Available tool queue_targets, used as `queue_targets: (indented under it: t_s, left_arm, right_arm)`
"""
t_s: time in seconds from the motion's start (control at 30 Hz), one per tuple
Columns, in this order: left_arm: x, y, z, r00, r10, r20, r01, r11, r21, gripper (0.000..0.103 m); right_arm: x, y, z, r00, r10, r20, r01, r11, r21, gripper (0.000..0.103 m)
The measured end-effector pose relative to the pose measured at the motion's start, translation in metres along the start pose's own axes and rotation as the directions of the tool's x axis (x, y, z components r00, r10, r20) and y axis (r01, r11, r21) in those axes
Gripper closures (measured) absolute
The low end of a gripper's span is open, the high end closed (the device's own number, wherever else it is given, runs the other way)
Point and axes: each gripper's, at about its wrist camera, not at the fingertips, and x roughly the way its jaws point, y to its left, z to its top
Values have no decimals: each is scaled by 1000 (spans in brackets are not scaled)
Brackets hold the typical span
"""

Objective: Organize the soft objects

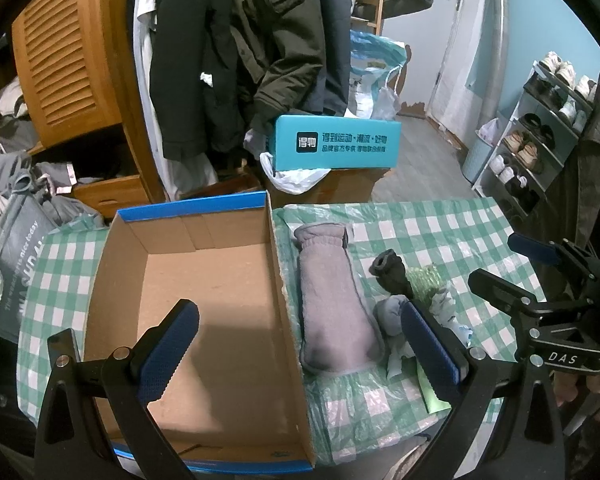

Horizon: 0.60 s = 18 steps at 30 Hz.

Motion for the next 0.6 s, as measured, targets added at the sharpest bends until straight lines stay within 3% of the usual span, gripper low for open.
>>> queue_targets:
  t_s: [0.6]
  left_arm:
    - [15,-24,-1,998,-11,-56,13,999,37,1]
  right_arm:
    - [1,-18,-6,999,-33,-36,34,999,13,16]
